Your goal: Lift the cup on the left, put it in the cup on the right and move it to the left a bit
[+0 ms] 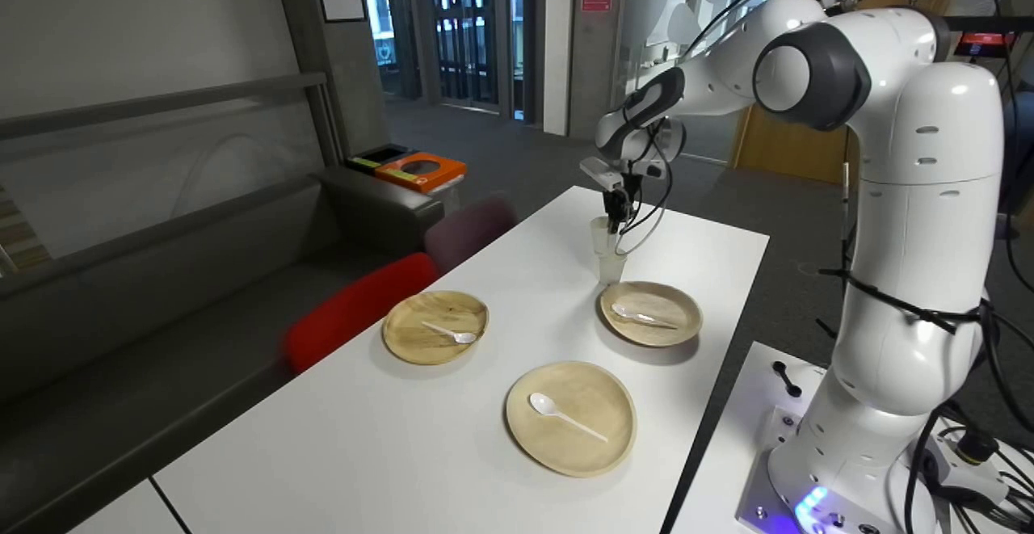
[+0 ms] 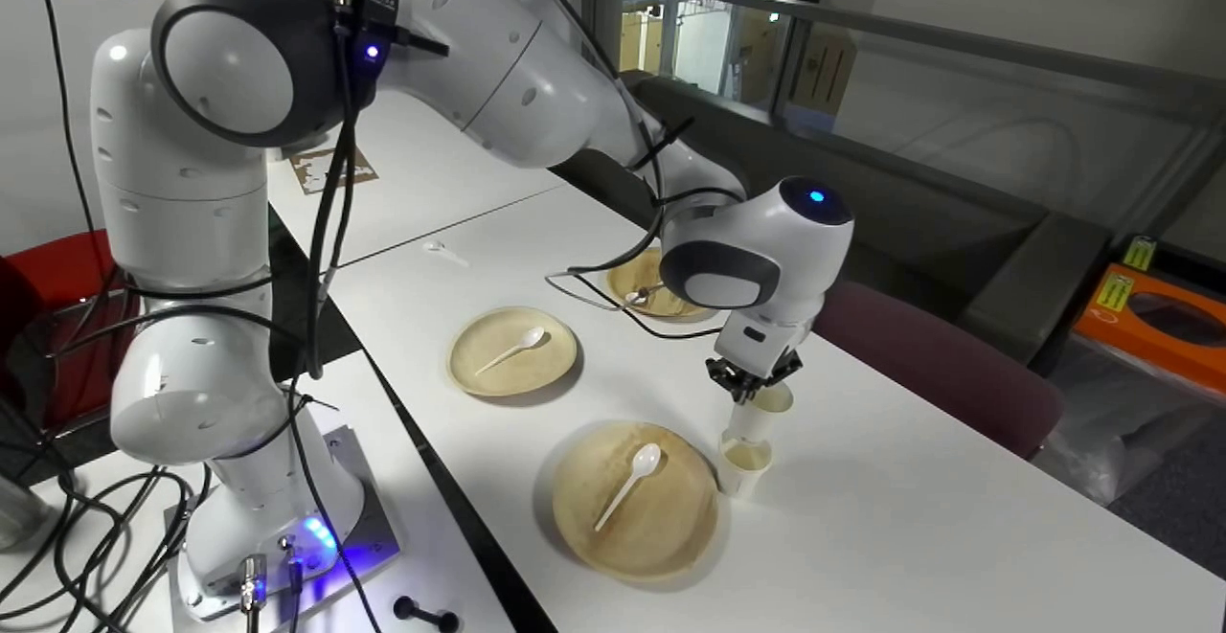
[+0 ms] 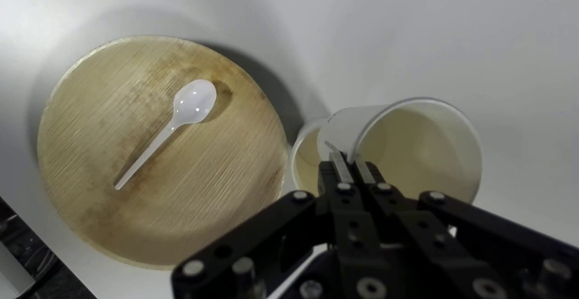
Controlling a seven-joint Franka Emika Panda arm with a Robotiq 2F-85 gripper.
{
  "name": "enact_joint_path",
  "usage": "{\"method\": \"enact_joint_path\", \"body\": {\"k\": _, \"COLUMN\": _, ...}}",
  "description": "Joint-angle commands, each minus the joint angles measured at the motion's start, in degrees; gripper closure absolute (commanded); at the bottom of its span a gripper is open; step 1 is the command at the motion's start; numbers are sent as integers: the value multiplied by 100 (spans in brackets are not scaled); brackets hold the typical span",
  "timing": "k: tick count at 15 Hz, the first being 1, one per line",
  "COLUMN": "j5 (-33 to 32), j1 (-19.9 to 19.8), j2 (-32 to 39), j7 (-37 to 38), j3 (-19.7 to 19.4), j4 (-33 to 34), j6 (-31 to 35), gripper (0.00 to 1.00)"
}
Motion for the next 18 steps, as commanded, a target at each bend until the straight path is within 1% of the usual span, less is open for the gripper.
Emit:
{"method": "enact_joint_path", "body": {"k": 1, "j5": -53, "j1": -82, "j2": -49, "j7": 35, "j3": 1, "j4": 49, "j6": -61, "gripper": 99}}
{"method": "enact_joint_path", "body": {"k": 7, "j5": -2, "j1": -146, "j2": -3, "j7": -27, "j3": 3, "j4": 11, "j6": -78, "gripper": 99}}
{"method": "enact_joint_path", "body": {"k": 12, "j5": 52, "j1": -216, "j2": -67, "j7": -228, "j3": 29, "j4": -172, "j6": -51, "gripper": 99}}
{"method": "enact_joint_path", "body": {"k": 18, "j5": 40, "j1": -154, "j2": 111, "j7": -205, "j3": 99, "j4": -179, "j6": 30, "gripper": 99}}
